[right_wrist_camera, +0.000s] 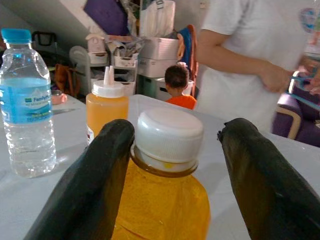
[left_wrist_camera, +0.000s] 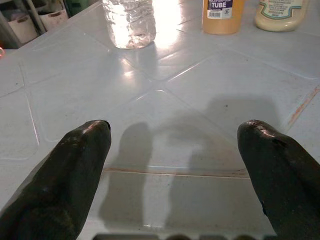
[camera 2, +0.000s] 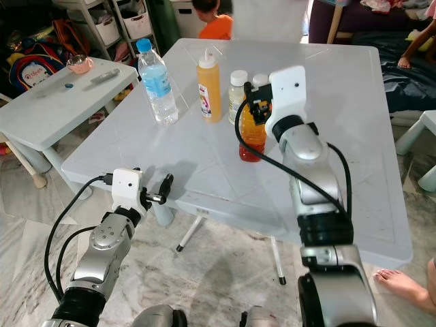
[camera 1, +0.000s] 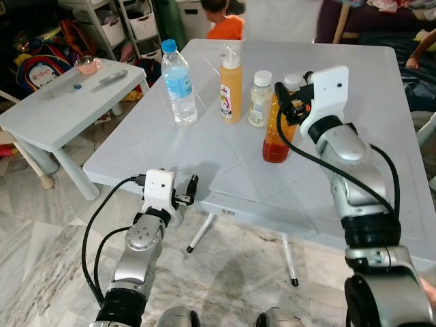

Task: Restocking fridge

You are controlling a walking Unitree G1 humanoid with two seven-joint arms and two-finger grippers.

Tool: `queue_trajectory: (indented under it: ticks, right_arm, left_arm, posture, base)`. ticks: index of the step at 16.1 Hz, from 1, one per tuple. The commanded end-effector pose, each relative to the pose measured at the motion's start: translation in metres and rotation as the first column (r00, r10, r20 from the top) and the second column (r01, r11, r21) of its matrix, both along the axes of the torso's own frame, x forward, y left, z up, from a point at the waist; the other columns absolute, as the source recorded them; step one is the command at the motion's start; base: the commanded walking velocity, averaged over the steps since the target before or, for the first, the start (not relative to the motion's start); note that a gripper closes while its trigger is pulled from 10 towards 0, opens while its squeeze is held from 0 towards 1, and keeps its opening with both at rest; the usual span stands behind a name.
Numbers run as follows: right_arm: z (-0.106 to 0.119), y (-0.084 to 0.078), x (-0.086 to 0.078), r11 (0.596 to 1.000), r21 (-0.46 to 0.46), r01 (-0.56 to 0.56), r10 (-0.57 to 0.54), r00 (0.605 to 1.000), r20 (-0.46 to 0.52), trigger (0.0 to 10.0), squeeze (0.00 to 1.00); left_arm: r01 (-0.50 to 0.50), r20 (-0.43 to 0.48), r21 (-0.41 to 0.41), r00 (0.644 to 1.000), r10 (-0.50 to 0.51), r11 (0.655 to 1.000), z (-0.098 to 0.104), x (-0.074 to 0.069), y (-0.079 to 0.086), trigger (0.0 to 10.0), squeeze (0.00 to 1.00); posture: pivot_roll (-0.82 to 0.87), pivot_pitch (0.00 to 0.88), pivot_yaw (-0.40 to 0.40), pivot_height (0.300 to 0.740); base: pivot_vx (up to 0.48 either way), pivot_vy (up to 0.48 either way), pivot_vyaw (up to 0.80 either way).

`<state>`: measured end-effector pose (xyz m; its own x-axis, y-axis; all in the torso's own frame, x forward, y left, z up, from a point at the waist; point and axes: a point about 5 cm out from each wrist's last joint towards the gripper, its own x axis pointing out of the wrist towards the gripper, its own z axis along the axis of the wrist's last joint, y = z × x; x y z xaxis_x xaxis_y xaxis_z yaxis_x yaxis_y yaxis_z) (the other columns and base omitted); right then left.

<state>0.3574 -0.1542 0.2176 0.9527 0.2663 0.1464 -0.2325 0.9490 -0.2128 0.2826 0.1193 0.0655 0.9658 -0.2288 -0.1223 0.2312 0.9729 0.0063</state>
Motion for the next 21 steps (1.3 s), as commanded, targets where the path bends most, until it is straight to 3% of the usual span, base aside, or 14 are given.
queue_trajectory:
  ticks: [1,2,3,4,5,6,7,16,17,18,21]
  right_arm:
    - [-0.007,0.0,0.005,1.0,-0.014,-0.009,0.008,0.999,-0.048,10.0,0.0]
    - [-0.007,0.001,0.007,1.0,0.005,-0.028,0.028,0.998,-0.057,10.0,0.0]
    - [-0.005,0.004,0.009,0.998,0.023,-0.051,0.053,0.996,-0.066,10.0,0.6]
    - [-0.005,0.005,0.01,0.999,0.011,-0.048,0.049,0.997,-0.063,10.0,1.0]
    - [-0.005,0.006,0.012,0.999,0.005,-0.053,0.053,0.997,-0.064,10.0,1.0]
    - [-0.006,0.01,0.014,0.997,0.013,-0.073,0.074,0.995,-0.073,10.0,0.7]
    - [-0.006,0.013,0.016,0.995,0.032,-0.098,0.101,0.991,-0.083,10.0,0.0]
    - [-0.002,0.024,0.021,0.976,0.029,-0.217,0.219,0.969,-0.116,10.0,0.0]
    - [-0.003,0.025,0.022,0.974,0.027,-0.226,0.228,0.966,-0.121,1.2,0.0]
    - [-0.003,0.026,0.022,0.972,0.021,-0.234,0.235,0.963,-0.128,0.0,0.0]
    - [-0.006,0.029,0.021,0.964,-0.001,-0.264,0.261,0.955,-0.144,0.0,0.0]
  left_arm:
    - [-0.009,-0.009,0.023,1.0,0.009,1.0,-0.002,-0.001,0.005,10.0,0.0]
    - [-0.009,-0.009,0.025,1.0,0.009,1.0,-0.002,-0.001,0.005,10.0,0.0]
    - [-0.009,-0.009,0.026,1.0,0.009,1.0,-0.002,0.0,0.005,10.0,0.0]
    - [-0.009,-0.008,0.027,1.0,0.009,1.0,-0.002,0.0,0.005,10.0,0.0]
    - [-0.008,-0.008,0.028,1.0,0.008,1.0,-0.002,0.0,0.006,10.0,0.0]
    - [-0.008,-0.008,0.03,1.0,0.008,1.0,-0.002,0.0,0.006,10.0,0.0]
    - [-0.008,-0.008,0.03,1.0,0.008,1.0,-0.002,0.0,0.006,10.0,0.0]
    - [0.002,-0.006,0.031,1.0,-0.002,1.0,-0.001,0.0,0.004,10.0,0.0]
    - [0.002,-0.005,0.031,1.0,-0.002,1.0,-0.001,0.0,0.004,10.0,0.0]
    - [0.002,-0.005,0.03,1.0,-0.002,1.0,-0.001,0.0,0.004,10.0,0.0]
    - [-0.002,-0.003,0.03,1.0,0.002,1.0,-0.001,0.0,0.004,10.0,0.0]
  posture:
    - [-0.09,0.0,0.105,0.74]
    - [-0.09,0.0,0.105,0.74]
    - [-0.09,0.0,0.106,0.74]
    - [-0.09,0.0,0.107,0.74]
    - [-0.09,0.0,0.107,0.74]
    - [-0.09,0.0,0.108,0.74]
    - [-0.09,0.0,0.109,0.74]
    - [-0.08,0.0,0.108,0.74]
    - [-0.08,0.0,0.106,0.74]
    - [-0.08,0.0,0.105,0.74]
    - [-0.08,0.0,0.102,0.74]
  base:
    - [0.0,0.0,0.0]
    - [0.0,0.0,0.0]
    - [0.0,0.0,0.0]
    - [0.0,0.0,0.0]
    - [0.0,0.0,0.0]
    - [0.0,0.0,0.0]
    - [0.0,0.0,0.0]
    - [0.0,0.0,0.0]
    - [0.0,0.0,0.0]
    - [0.0,0.0,0.0]
    - [0.0,0.0,0.0]
